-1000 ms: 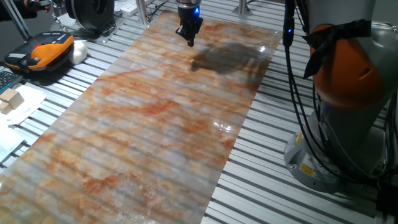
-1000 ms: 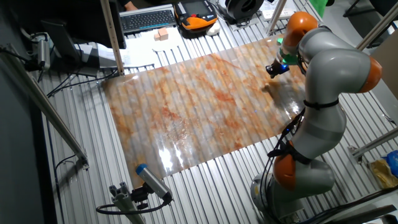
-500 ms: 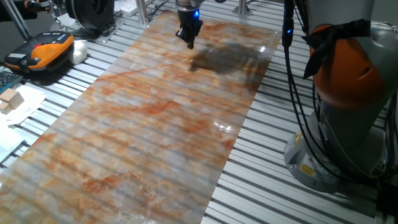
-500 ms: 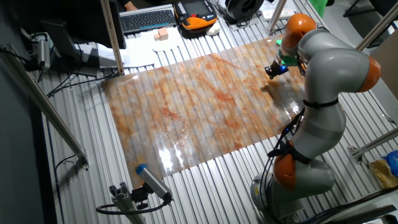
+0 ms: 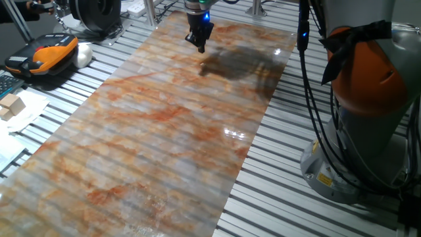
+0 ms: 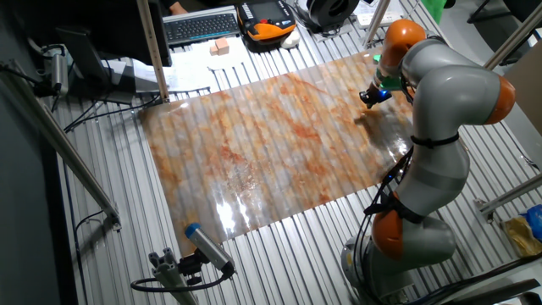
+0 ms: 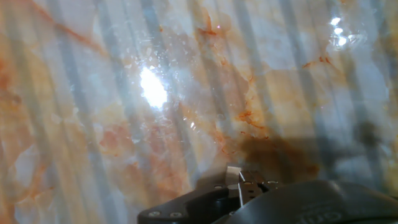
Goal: Pick up the small block on the left and move it to the right
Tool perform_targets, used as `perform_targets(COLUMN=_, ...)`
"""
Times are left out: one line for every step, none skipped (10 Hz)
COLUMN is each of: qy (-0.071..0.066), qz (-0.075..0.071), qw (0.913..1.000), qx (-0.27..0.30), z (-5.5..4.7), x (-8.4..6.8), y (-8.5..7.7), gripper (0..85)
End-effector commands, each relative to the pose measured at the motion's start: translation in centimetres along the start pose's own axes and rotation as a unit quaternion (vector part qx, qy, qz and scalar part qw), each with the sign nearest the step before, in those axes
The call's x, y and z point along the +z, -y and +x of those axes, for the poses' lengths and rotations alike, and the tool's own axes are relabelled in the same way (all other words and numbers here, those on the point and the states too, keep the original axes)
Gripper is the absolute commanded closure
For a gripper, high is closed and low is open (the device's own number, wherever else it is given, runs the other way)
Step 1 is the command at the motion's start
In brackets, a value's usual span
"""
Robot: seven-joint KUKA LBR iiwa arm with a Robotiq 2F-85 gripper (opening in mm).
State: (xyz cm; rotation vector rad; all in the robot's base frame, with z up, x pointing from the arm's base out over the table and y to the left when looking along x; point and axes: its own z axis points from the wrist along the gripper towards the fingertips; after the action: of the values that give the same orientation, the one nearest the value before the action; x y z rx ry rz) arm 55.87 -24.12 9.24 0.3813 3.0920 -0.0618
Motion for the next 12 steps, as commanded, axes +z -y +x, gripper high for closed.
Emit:
perform_targets(qy=0.001, qz=0.0, qw=1.0, qx=0.0, z=0.0, x=0.0, y=0.0, gripper=85.0)
perform_targets(qy=0.001, qz=0.0, qw=1.0, qx=0.0, z=0.0, x=0.1, y=0.0, gripper=68.0)
perform_targets(qy=0.001, qz=-0.001, qw=1.0, qx=0.001, z=0.0, x=0.2, y=0.0, gripper=68.0)
perform_targets(qy=0.001, qz=-0.001, qw=1.0, qx=0.002, z=0.0, x=0.2, y=0.0, gripper=68.0)
perform_targets(qy=0.001, qz=-0.001, qw=1.0, qx=0.002, z=0.0, x=0.2, y=0.0, gripper=68.0)
perform_targets(qy=0.001, qz=0.0, qw=1.0, qx=0.002, z=0.0, x=0.2, y=0.0, gripper=68.0)
perform_targets(qy=0.001, qz=0.002, qw=1.0, qx=0.003, z=0.0, x=0.3, y=0.0, gripper=51.0)
perform_targets(qy=0.002, qz=0.003, qw=1.0, qx=0.004, z=0.0, x=0.4, y=0.0, gripper=51.0)
perform_targets(qy=0.002, qz=0.003, qw=1.0, qx=0.004, z=0.0, x=0.6, y=0.0, gripper=51.0)
perform_targets(qy=0.001, qz=0.0, qw=1.0, qx=0.003, z=0.0, x=0.7, y=0.0, gripper=51.0)
perform_targets(qy=0.001, qz=-0.004, qw=1.0, qx=0.001, z=-0.1, x=1.0, y=0.0, gripper=51.0)
perform_targets(qy=0.002, qz=-0.005, qw=1.0, qx=0.001, z=-0.1, x=1.3, y=0.0, gripper=51.0)
